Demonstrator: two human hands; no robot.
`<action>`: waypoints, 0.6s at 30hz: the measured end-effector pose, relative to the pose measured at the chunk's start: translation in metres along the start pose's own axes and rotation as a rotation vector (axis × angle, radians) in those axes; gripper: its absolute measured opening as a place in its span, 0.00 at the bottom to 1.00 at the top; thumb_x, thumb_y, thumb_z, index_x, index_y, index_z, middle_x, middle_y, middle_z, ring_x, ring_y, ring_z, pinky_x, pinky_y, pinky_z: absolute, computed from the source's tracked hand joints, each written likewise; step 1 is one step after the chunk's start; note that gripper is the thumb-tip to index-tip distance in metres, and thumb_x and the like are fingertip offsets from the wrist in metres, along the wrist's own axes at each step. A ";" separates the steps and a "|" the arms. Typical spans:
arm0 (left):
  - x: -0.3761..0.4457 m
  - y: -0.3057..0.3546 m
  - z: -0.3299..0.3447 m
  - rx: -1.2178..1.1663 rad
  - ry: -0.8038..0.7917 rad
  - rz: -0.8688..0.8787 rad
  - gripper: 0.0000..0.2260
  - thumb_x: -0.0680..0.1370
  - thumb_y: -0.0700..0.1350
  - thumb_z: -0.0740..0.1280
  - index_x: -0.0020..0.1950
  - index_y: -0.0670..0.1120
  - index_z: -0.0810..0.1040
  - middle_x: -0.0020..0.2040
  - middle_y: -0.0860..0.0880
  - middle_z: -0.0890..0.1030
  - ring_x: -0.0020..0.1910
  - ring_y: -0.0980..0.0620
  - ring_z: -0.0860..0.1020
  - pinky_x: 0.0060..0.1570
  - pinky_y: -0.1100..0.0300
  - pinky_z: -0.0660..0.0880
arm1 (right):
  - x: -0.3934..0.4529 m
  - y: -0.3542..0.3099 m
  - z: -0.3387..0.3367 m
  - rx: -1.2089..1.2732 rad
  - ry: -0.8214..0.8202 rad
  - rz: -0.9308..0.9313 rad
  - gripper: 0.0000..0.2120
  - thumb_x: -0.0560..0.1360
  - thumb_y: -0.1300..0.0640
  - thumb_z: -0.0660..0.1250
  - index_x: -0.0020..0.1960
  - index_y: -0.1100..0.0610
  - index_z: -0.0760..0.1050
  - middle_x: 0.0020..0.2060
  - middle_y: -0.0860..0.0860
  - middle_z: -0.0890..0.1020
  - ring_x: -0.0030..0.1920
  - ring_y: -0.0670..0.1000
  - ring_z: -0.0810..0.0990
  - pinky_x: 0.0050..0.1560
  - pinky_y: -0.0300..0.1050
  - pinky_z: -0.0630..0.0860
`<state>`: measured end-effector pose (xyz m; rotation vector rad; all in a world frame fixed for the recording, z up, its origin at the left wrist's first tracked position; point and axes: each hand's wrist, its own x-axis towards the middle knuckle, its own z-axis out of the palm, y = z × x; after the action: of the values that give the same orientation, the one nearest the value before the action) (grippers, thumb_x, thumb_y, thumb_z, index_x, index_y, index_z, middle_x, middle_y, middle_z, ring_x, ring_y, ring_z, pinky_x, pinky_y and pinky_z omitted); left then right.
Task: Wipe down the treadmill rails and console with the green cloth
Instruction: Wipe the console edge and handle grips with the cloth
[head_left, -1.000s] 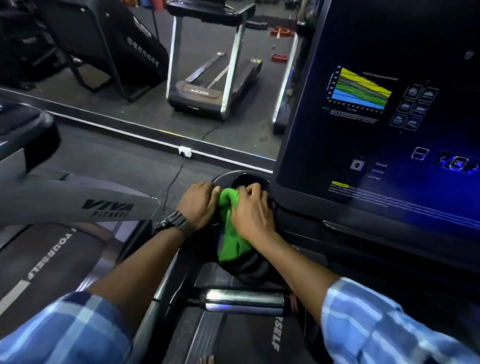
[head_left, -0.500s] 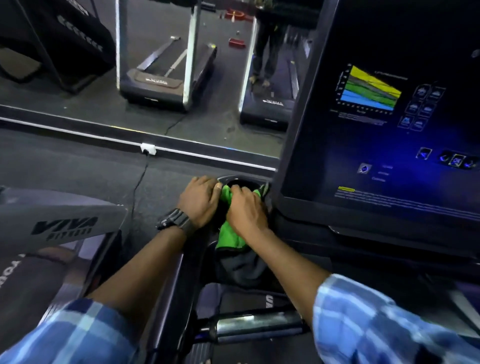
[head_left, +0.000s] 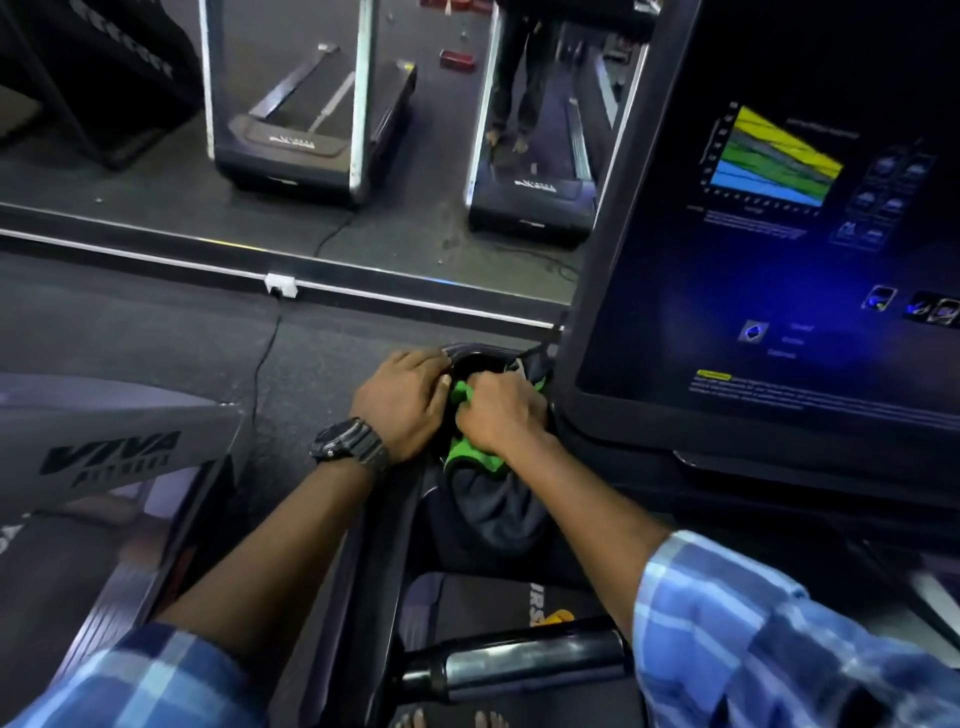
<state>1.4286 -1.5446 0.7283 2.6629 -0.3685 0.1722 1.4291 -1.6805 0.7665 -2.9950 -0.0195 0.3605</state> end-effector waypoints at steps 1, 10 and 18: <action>0.002 0.002 -0.001 -0.001 -0.012 -0.014 0.23 0.77 0.54 0.48 0.63 0.46 0.75 0.64 0.48 0.77 0.62 0.46 0.73 0.64 0.53 0.69 | -0.002 0.002 -0.001 0.018 -0.004 -0.003 0.16 0.76 0.52 0.63 0.62 0.55 0.78 0.58 0.58 0.81 0.60 0.59 0.80 0.47 0.45 0.73; -0.005 0.005 -0.009 -0.038 -0.076 0.034 0.23 0.77 0.49 0.51 0.68 0.42 0.71 0.69 0.44 0.73 0.68 0.46 0.69 0.70 0.60 0.57 | -0.015 0.009 0.029 0.022 0.019 -0.167 0.33 0.79 0.48 0.55 0.81 0.52 0.47 0.76 0.50 0.63 0.77 0.55 0.56 0.74 0.67 0.51; -0.010 0.008 -0.015 -0.086 -0.105 0.027 0.21 0.79 0.47 0.54 0.70 0.40 0.69 0.71 0.43 0.69 0.71 0.46 0.66 0.68 0.68 0.48 | -0.049 0.026 0.029 0.088 0.216 -0.232 0.32 0.77 0.60 0.61 0.79 0.55 0.57 0.74 0.52 0.67 0.74 0.55 0.64 0.72 0.55 0.64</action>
<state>1.4159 -1.5424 0.7430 2.5890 -0.4358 0.0236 1.3743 -1.7041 0.7465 -2.8849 -0.3176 0.0125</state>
